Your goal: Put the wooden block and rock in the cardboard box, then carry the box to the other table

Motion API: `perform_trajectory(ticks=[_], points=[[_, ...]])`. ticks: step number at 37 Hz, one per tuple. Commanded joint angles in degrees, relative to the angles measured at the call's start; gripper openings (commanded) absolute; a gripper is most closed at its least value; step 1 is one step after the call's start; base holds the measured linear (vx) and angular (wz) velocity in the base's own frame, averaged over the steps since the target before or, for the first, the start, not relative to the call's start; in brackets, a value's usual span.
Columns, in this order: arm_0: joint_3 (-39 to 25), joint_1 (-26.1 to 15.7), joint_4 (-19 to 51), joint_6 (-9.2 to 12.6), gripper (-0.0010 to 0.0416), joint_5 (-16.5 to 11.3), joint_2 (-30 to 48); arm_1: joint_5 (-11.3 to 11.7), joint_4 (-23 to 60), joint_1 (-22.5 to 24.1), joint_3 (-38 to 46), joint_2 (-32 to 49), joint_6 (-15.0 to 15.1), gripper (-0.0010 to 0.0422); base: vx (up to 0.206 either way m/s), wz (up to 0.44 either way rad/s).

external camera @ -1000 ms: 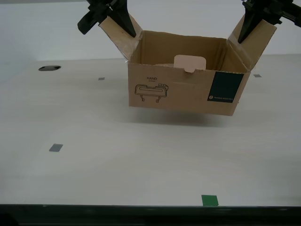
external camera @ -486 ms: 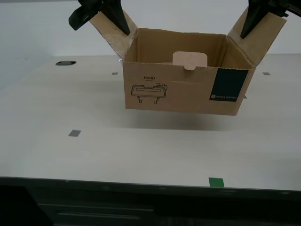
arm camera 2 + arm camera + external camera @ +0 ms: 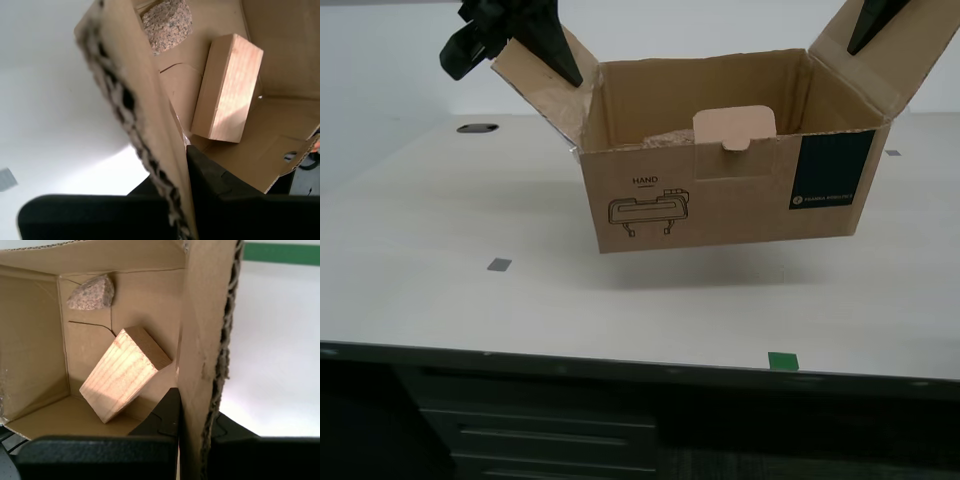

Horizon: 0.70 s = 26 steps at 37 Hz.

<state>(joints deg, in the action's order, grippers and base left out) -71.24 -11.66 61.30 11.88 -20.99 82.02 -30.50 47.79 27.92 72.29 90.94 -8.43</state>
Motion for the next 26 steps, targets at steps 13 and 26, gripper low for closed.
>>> perform_trajectory(ticks=[13,26], points=[[7.13,-2.03,-0.28,0.50,-0.0001,0.92,-0.20,0.04,-3.13,3.56,-5.01,-5.90,-3.34,-0.0001,-0.080,-0.031],[11.19,-2.05,-1.03,-5.90,-0.0001,0.92,-0.70,6.84,-3.63,9.73,-5.01,-5.90,-13.35,-0.0001,-0.084,-0.026]])
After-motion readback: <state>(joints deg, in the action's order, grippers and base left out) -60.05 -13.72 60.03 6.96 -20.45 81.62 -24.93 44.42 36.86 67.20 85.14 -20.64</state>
